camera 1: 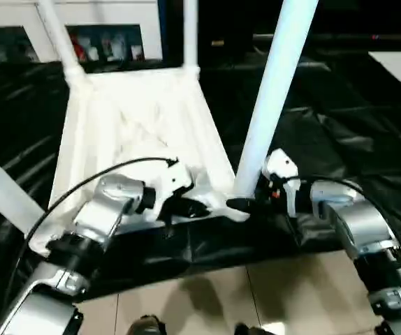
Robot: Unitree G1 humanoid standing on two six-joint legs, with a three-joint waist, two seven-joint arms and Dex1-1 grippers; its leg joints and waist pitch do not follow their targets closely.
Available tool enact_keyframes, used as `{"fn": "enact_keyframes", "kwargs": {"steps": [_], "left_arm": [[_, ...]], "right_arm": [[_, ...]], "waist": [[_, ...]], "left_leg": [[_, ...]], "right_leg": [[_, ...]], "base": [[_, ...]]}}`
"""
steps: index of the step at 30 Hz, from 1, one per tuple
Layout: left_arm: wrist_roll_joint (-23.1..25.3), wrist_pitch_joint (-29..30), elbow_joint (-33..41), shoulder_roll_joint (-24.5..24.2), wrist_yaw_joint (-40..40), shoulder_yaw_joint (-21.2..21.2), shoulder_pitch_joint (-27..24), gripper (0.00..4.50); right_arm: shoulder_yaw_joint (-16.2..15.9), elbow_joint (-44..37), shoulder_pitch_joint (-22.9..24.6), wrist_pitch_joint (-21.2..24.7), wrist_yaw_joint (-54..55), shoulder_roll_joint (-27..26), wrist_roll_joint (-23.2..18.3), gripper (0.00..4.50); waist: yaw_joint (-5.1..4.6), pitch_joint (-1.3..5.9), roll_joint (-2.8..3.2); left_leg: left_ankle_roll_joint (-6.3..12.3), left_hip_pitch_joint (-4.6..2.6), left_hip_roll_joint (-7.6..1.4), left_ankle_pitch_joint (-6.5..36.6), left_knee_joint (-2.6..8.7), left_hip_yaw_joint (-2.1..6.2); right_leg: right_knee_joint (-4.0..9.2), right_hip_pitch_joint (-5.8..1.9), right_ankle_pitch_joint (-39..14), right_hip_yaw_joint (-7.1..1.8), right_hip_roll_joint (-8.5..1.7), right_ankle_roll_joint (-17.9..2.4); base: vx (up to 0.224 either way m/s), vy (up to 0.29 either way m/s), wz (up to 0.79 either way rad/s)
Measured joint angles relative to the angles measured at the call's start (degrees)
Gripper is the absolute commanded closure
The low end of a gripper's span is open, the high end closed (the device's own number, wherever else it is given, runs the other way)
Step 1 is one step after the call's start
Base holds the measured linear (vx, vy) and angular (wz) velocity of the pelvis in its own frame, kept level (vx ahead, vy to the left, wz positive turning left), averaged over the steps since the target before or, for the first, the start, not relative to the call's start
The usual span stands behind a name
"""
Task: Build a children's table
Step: Rotate leg to tighten
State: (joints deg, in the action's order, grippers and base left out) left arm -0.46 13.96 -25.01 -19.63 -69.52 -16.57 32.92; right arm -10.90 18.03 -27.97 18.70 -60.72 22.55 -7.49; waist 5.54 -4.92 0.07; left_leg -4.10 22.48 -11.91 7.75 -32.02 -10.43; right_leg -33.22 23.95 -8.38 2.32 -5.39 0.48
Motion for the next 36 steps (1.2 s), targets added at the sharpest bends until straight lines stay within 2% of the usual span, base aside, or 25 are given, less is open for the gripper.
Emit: {"fn": "enact_keyframes", "kwargs": {"steps": [5,9,13,15,19,21,22,24,28,32,36], "left_arm": [[0.18,0.05,-0.09,-0.01,0.28,-0.03,0.00,4.50],[0.85,0.18,-2.02,1.13,4.73,0.98,0.83,4.50],[2.42,1.13,-5.72,4.45,11.59,2.40,2.85,4.50],[2.43,1.99,-7.19,6.11,15.09,3.20,3.59,4.50],[2.92,3.99,-13.27,11.36,24.52,4.66,7.58,4.50],[3.64,3.98,-14.38,13.01,27.20,4.92,8.19,4.50],[3.83,3.96,-14.41,13.25,27.58,4.98,8.24,4.50],[4.18,3.66,-14.43,13.28,27.60,4.96,8.25,4.50],[4.60,3.09,-14.43,13.11,27.04,4.83,8.25,4.50],[4.63,1.92,-14.40,11.72,24.52,4.20,8.25,4.50],[4.42,0.71,-12.76,9.85,19.20,3.25,7.36,4.50]], "right_arm": [[0.06,0.19,0.00,0.13,0.30,-0.41,-0.18,2.10],[2.04,2.45,-0.21,-0.33,6.49,-4.07,1.06,2.12],[5.07,6.25,-2.05,-0.82,19.12,-10.22,2.66,2.13],[6.69,8.48,-3.37,-0.64,24.68,-12.59,2.86,2.28],[12.56,16.03,-8.14,-1.01,41.80,-20.06,3.44,2.42],[13.51,18.38,-9.48,-2.08,45.77,-21.23,3.63,2.42],[13.51,18.88,-9.71,-2.58,46.13,-21.26,3.68,2.42],[13.51,19.30,-9.80,-3.17,46.13,-21.30,3.68,1.88],[13.99,19.25,-9.90,-3.52,44.29,-21.56,3.28,1.45],[12.04,19.06,-9.52,-4.50,38.62,-19.41,4.12,1.45],[8.50,13.75,-6.24,-4.11,28.20,-13.90,4.11,1.45]], "waist": [[-0.10,0.02,-0.03],[-0.48,0.17,-0.28],[-1.31,0.21,-0.36],[-1.92,0.18,-0.41],[-2.77,0.16,-0.39],[-2.94,0.16,-0.40],[-2.98,0.16,-0.40],[-2.99,0.16,-0.41],[-3.11,0.16,-0.41],[-3.33,0.15,-0.39],[-2.88,0.15,-0.39]], "left_leg": [[0.00,-0.01,0.00,0.00,-0.01,0.01],[-0.01,-0.21,-0.02,-0.01,-0.18,0.03],[-0.02,-0.34,0.00,-0.01,-0.23,0.27],[-0.02,-0.34,0.02,-0.01,-0.26,0.33],[-0.02,-0.30,0.07,-0.01,-0.24,0.56],[-0.02,-0.29,0.09,-0.01,-0.27,0.61],[-0.02,-0.29,0.11,-0.01,-0.26,0.61],[-0.02,-0.28,0.11,-0.01,-0.25,0.60],[-0.02,-0.30,0.10,-0.01,-0.23,0.59],[-0.02,-0.32,0.09,-0.01,-0.12,0.58],[-0.02,-0.31,0.07,-0.01,-0.01,0.55]], "right_leg": [[-0.06,0.00,0.02,-0.01,0.00,0.02],[-0.37,-0.05,-0.01,-0.03,0.01,0.08],[-0.37,-0.03,-0.21,-0.03,0.01,0.41],[-0.32,0.00,-0.22,-0.02,0.01,0.42],[0.19,0.06,-0.22,0.20,0.02,0.42],[0.33,0.03,-0.23,0.25,0.01,0.42],[0.35,0.04,-0.23,0.22,0.01,0.42],[0.36,0.03,-0.22,0.20,0.02,0.42],[0.27,0.06,-0.22,0.17,0.03,0.41],[0.23,0.12,-0.19,0.17,0.04,0.38],[0.18,0.09,0.07,0.17,0.07,0.32]], "base": [[0.000,0.000,0.00],[0.000,0.000,0.00],[0.000,0.000,0.00],[0.000,0.000,0.00],[0.000,0.000,0.00],[0.000,0.000,0.00],[0.000,0.000,0.00],[0.000,0.000,0.00],[0.000,0.000,0.00],[0.000,0.000,0.00],[0.000,0.000,0.00]]}}
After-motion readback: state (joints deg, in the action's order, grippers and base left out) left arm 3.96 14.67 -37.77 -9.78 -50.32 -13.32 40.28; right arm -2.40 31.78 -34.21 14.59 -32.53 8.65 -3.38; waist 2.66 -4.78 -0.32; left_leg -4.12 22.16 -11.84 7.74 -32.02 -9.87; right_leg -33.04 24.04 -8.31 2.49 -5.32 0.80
